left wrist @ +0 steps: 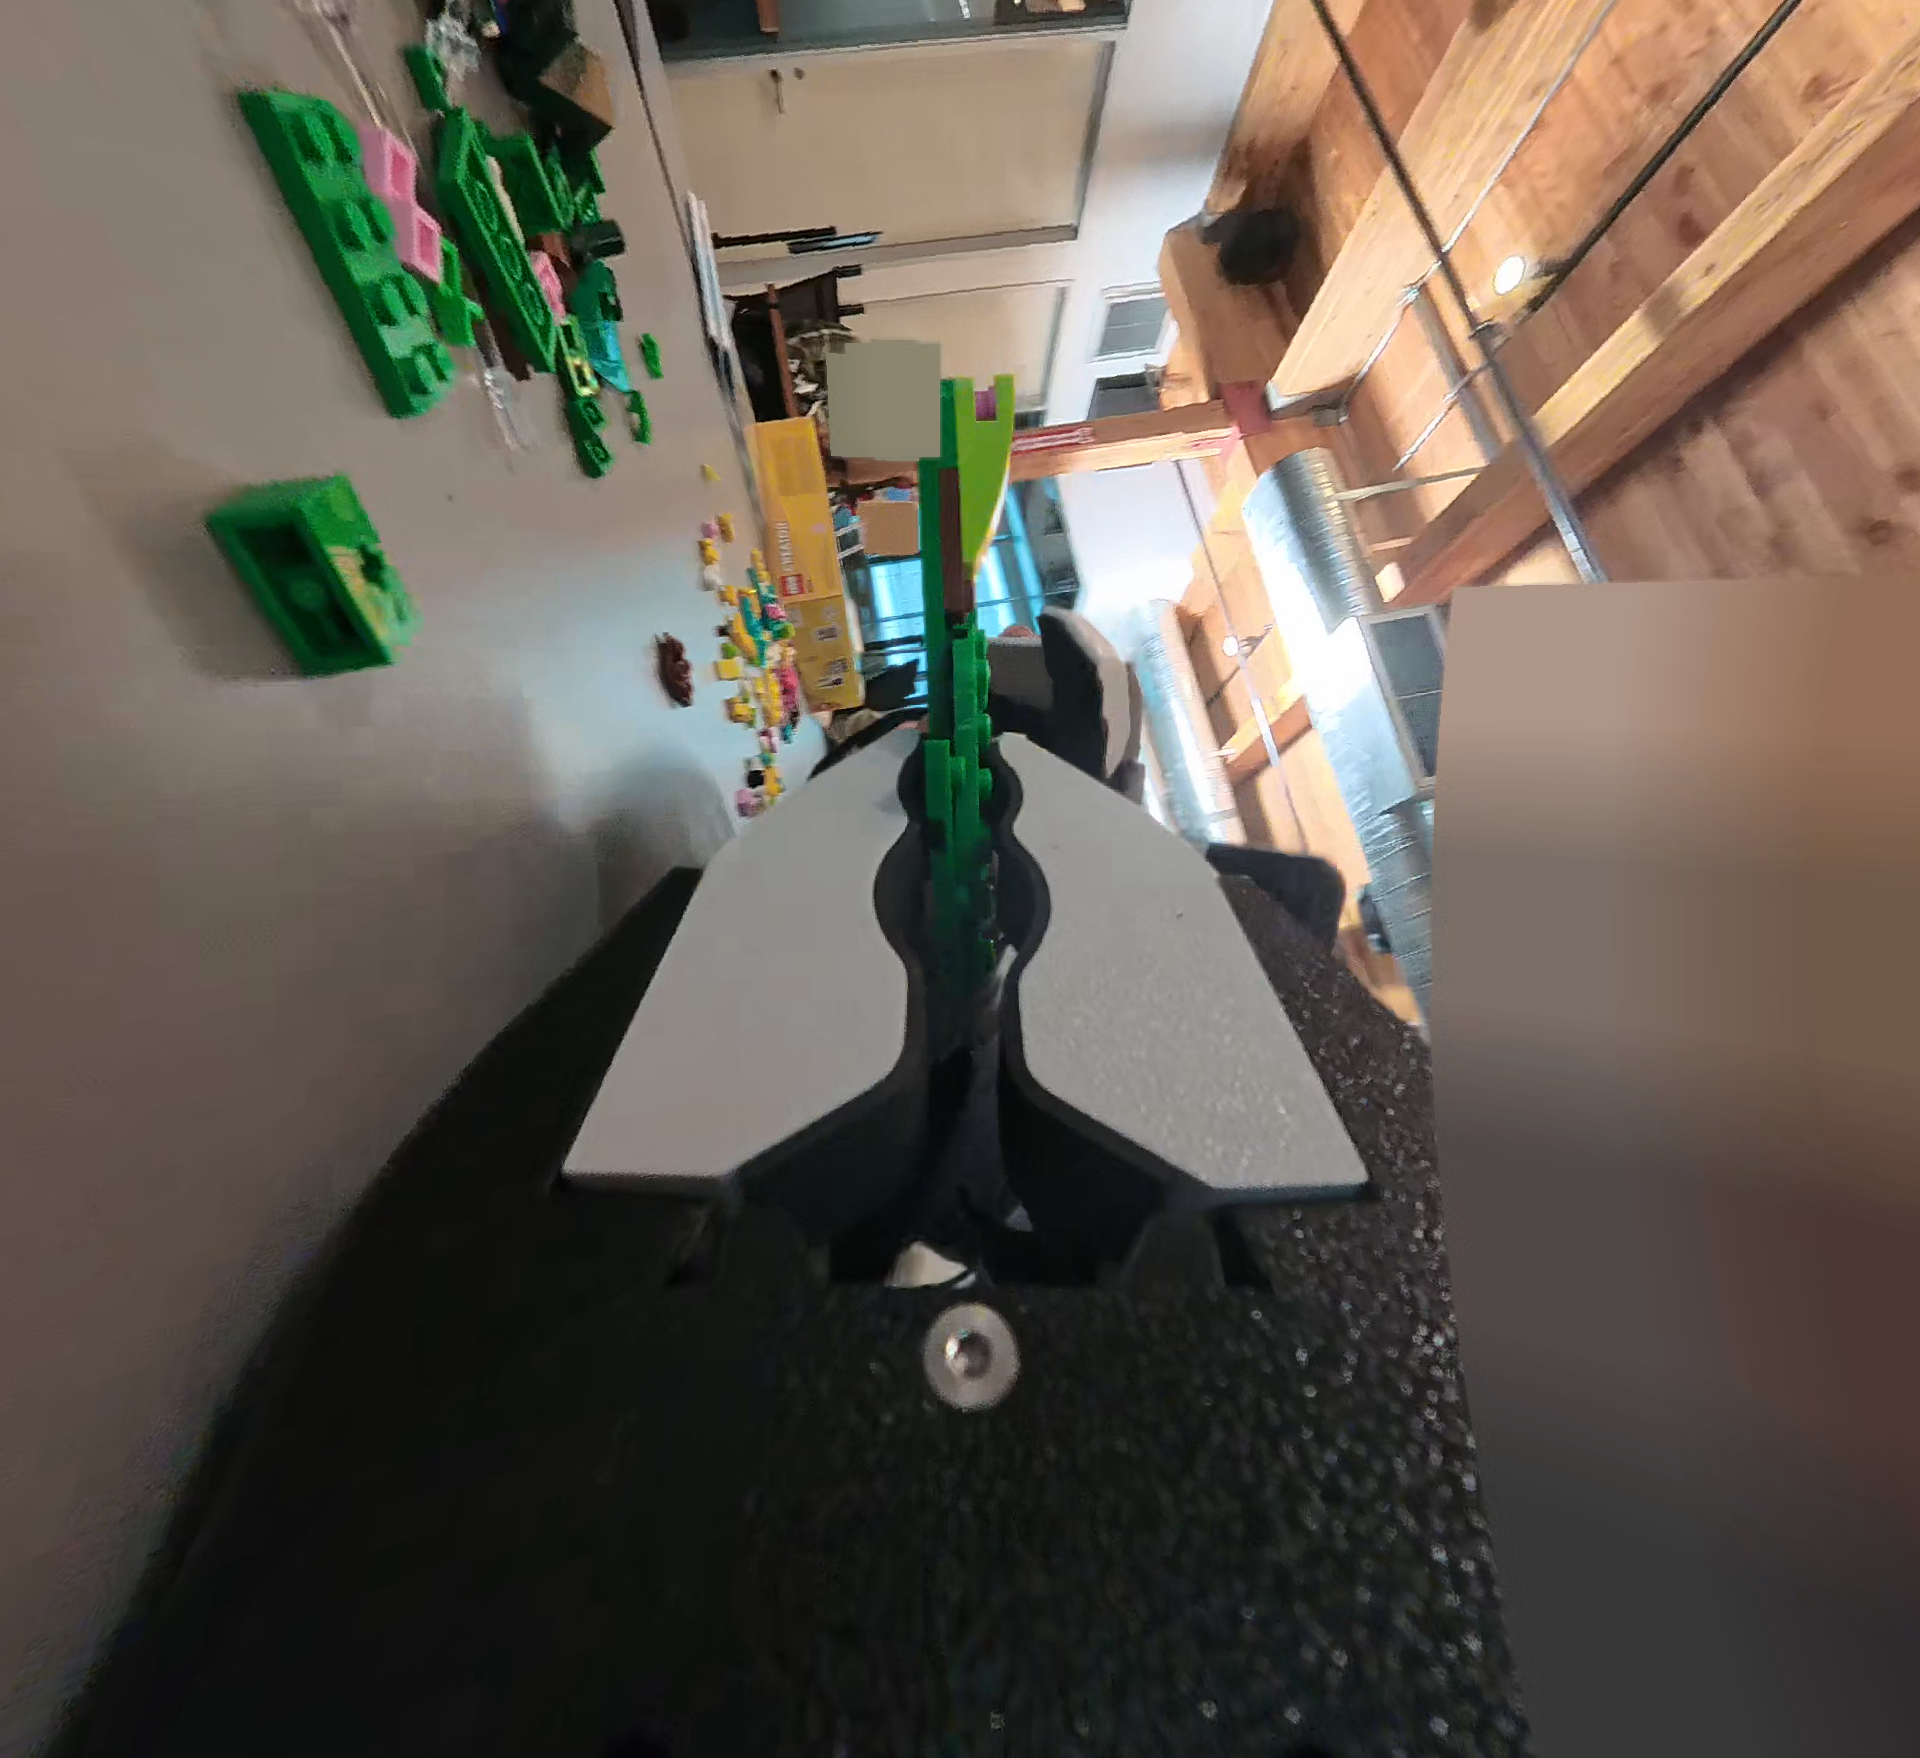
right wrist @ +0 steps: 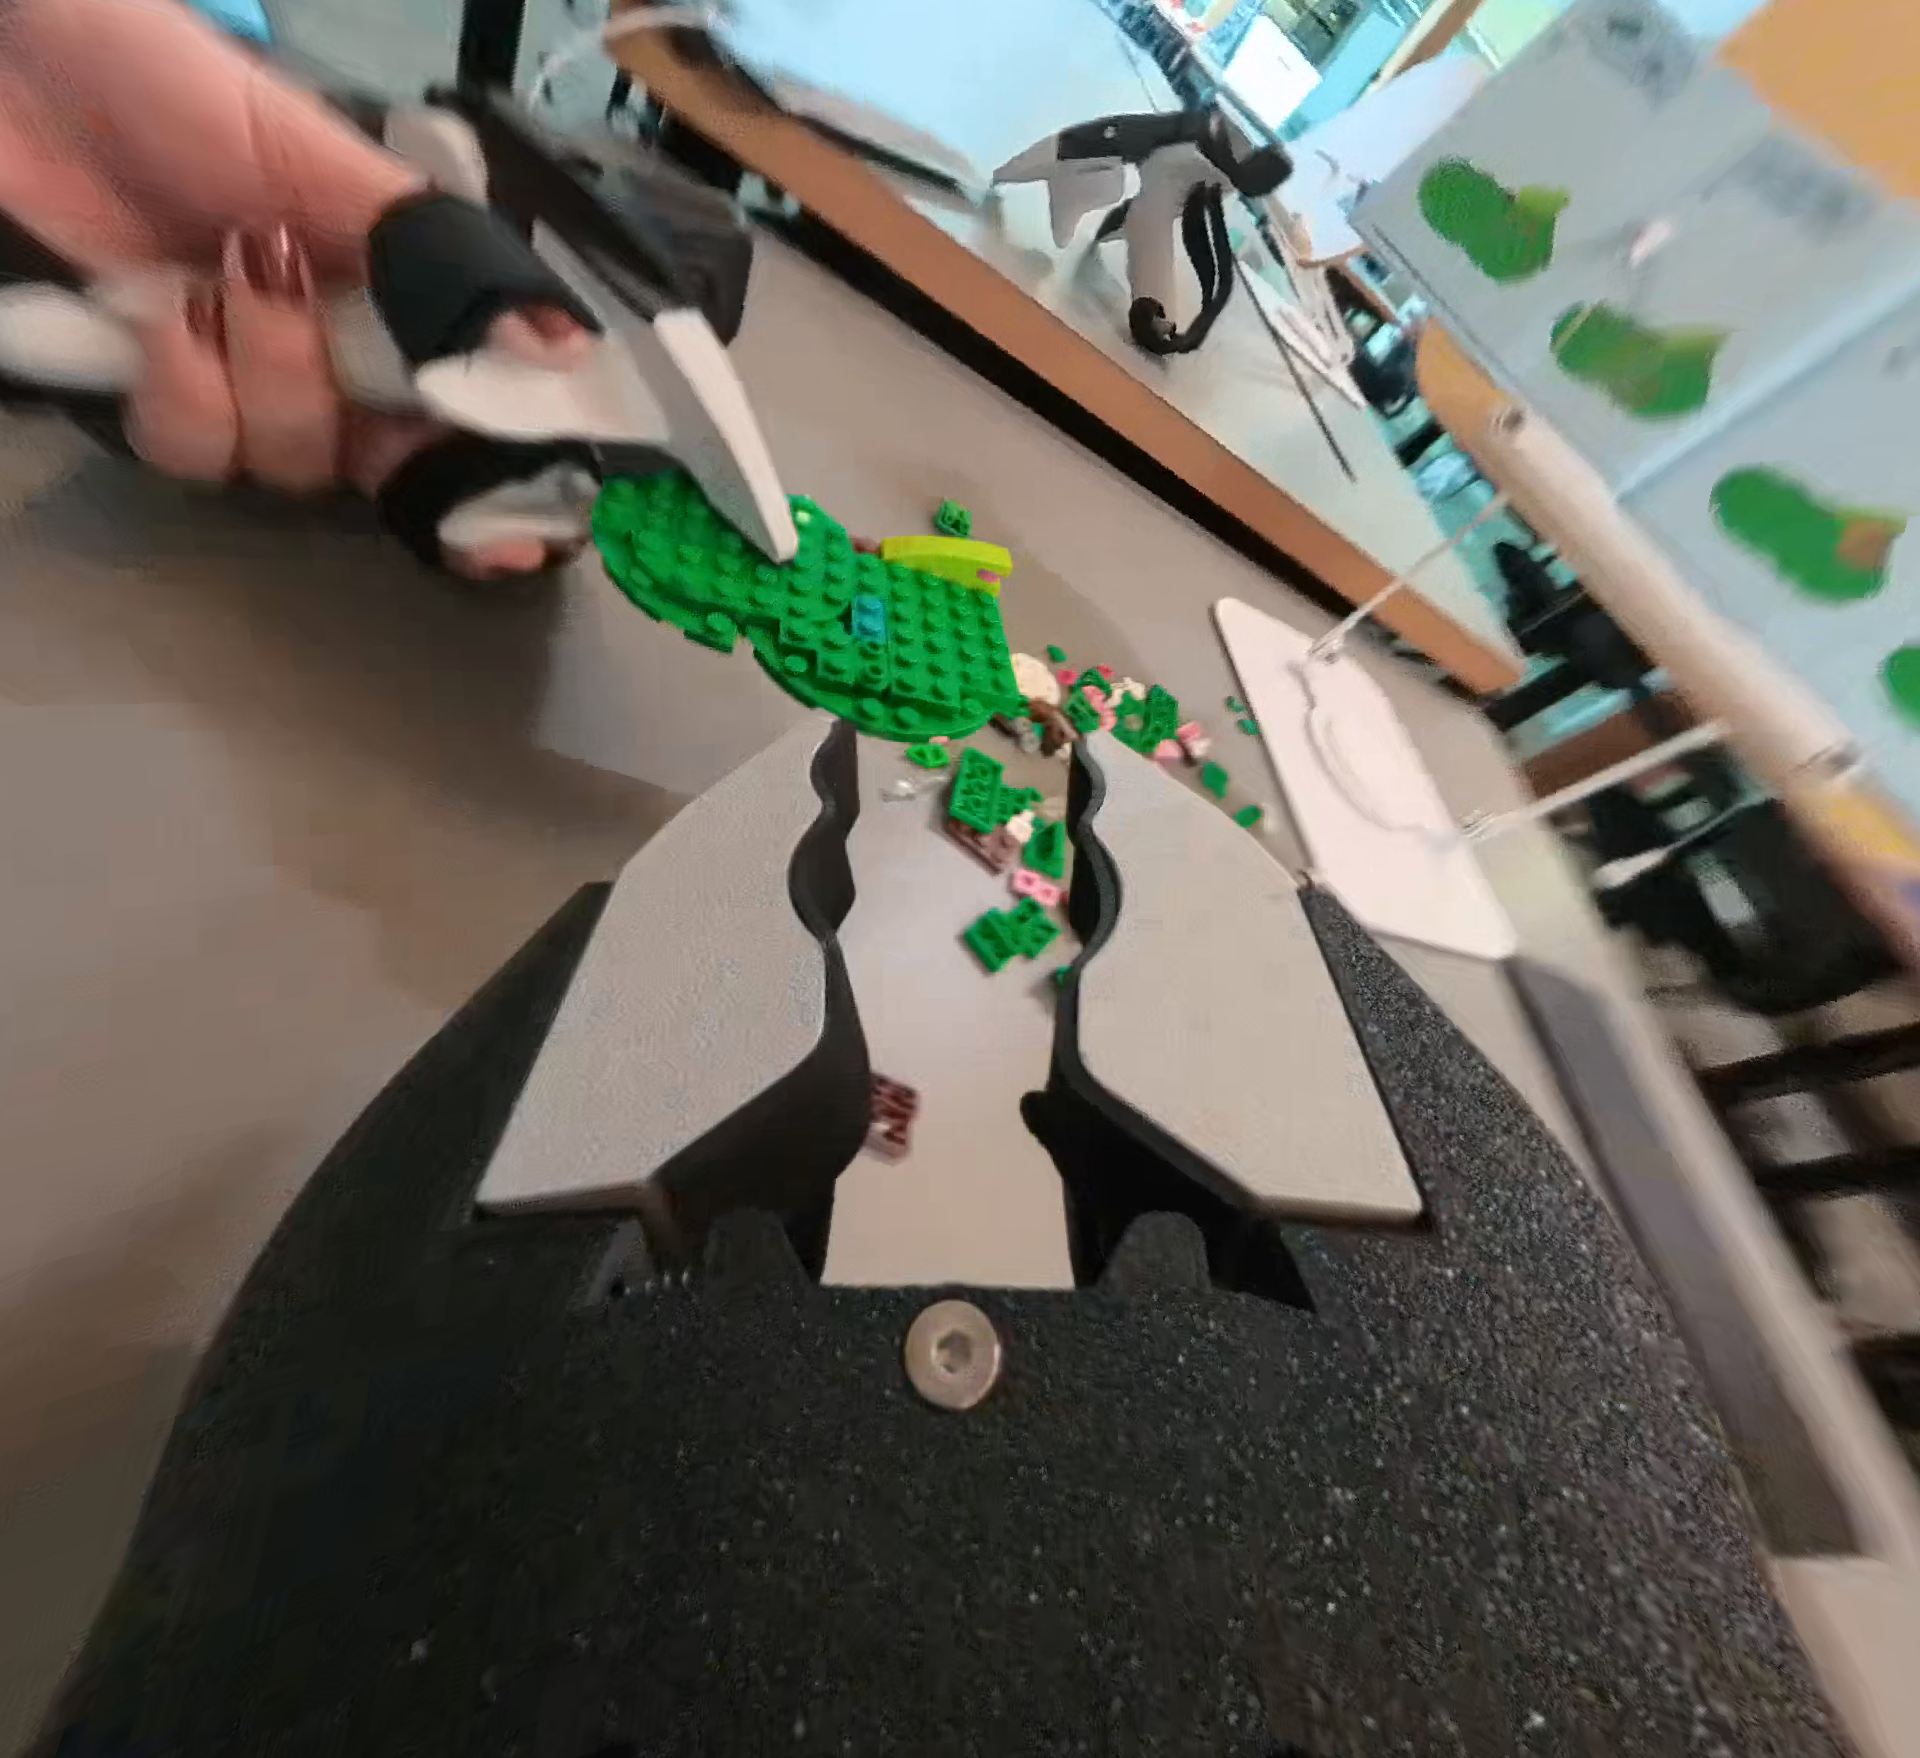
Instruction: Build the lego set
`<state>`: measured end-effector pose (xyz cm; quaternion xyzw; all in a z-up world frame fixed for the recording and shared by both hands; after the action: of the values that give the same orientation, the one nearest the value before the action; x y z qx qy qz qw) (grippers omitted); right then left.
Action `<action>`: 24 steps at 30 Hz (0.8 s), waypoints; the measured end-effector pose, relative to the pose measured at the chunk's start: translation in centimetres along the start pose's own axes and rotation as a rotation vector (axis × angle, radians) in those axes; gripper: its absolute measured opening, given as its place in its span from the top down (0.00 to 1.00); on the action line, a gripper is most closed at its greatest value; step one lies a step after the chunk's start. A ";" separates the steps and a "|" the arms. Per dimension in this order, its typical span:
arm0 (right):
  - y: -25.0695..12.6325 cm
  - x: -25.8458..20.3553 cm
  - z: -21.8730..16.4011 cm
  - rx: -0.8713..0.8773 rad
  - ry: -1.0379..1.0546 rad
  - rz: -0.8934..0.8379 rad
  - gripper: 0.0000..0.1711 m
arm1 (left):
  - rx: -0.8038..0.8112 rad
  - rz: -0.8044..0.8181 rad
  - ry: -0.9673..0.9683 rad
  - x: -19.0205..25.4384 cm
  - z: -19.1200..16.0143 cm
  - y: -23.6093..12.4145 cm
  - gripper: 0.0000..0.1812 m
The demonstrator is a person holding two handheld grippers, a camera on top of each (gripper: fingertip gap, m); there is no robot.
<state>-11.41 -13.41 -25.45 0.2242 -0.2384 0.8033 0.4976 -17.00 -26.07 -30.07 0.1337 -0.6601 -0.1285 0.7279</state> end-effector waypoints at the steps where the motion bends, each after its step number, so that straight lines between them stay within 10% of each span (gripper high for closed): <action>1: 0.1 0.1 -0.3 0.006 0.093 0.001 0.79 | -0.014 0.017 0.016 -0.1 0.1 -0.1 0.95; 9: 1.0 1.3 -2.5 0.154 0.506 -0.066 0.79 | -0.176 -0.004 0.017 -0.4 -0.2 -0.4 0.95; 24: 0.8 2.3 -3.0 0.182 0.603 -0.071 0.81 | -0.202 0.008 0.039 -0.4 -0.5 -0.3 0.95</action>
<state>-13.38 -10.32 -26.59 0.0276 0.0007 0.8336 0.5517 -16.57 -26.16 -30.62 0.0594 -0.6300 -0.1888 0.7509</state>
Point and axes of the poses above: each gripper's, where its closed fingertips meet, y out along the fingers, z out of its top, x = y × z across the jaws, the point moved 5 cm from there along -y, back along the fingers, and after that the axes turned 11 degrees about -z, right-handed, at the moved point
